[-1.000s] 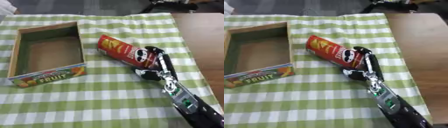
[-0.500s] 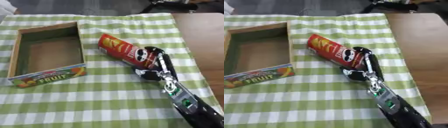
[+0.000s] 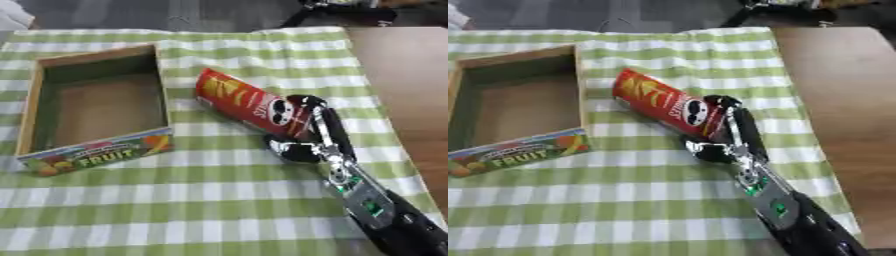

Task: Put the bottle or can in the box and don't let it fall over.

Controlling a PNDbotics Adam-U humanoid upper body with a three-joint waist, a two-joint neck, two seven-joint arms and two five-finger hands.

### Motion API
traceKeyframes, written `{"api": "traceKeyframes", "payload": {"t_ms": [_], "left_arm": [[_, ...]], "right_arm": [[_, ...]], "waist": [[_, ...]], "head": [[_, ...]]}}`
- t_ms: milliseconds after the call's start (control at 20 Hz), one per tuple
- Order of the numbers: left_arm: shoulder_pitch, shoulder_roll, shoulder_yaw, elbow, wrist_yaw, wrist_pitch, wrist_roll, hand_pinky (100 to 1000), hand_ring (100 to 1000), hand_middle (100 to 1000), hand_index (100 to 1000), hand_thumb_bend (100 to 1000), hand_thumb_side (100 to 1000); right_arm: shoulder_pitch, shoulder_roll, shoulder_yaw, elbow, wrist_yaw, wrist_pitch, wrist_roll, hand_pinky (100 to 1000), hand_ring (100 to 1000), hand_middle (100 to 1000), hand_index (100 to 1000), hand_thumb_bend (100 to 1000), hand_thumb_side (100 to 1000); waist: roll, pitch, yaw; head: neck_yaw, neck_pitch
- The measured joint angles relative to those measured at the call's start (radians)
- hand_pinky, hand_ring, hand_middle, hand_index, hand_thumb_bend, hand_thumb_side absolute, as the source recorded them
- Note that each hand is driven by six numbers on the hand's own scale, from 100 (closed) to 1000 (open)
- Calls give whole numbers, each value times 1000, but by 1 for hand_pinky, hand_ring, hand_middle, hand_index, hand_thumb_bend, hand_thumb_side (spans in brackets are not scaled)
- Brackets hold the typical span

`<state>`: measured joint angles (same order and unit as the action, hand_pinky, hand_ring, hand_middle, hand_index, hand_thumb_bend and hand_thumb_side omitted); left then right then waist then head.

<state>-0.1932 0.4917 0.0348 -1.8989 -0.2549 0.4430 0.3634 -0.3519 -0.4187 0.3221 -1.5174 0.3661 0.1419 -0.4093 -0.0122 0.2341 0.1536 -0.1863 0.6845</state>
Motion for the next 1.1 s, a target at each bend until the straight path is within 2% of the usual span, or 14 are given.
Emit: {"api": "traceKeyframes", "payload": {"t_ms": [150, 300, 500, 650, 900, 1100], "left_arm": [[0, 0, 0, 0, 0, 0, 0, 610, 634, 625, 728, 100, 657], [0, 0, 0, 0, 0, -1, -1, 613, 634, 625, 728, 100, 656], [0, 0, 0, 0, 0, -1, -1, 613, 633, 624, 728, 100, 656], [0, 0, 0, 0, 0, -1, -1, 615, 633, 624, 728, 100, 656], [0, 0, 0, 0, 0, -1, -1, 618, 633, 625, 728, 100, 657], [0, 0, 0, 0, 0, 0, -1, 619, 632, 624, 728, 100, 657]], "right_arm": [[-1, -1, 3, 1, 9, -3, -1, 200, 550, 493, 659, 334, 100], [-4, -1, 5, 2, 14, -6, -2, 197, 521, 463, 624, 386, 100], [-9, -1, 9, 6, 10, -8, -8, 194, 500, 437, 598, 369, 100], [-10, -2, 11, 7, -2, -12, -14, 161, 470, 395, 547, 383, 100], [-11, -4, 12, 10, -33, -27, -30, 104, 410, 319, 482, 456, 100], [-17, -6, 18, 14, -54, -43, -47, 100, 368, 268, 440, 513, 100]], "waist": [[0, 0, 0], [0, 0, 1], [0, 0, 2], [0, 0, 2], [0, 0, 2], [0, 0, 2]], "head": [[0, 0], [0, -1], [0, -1], [0, -1], [0, -1], [-1, -1]]}}
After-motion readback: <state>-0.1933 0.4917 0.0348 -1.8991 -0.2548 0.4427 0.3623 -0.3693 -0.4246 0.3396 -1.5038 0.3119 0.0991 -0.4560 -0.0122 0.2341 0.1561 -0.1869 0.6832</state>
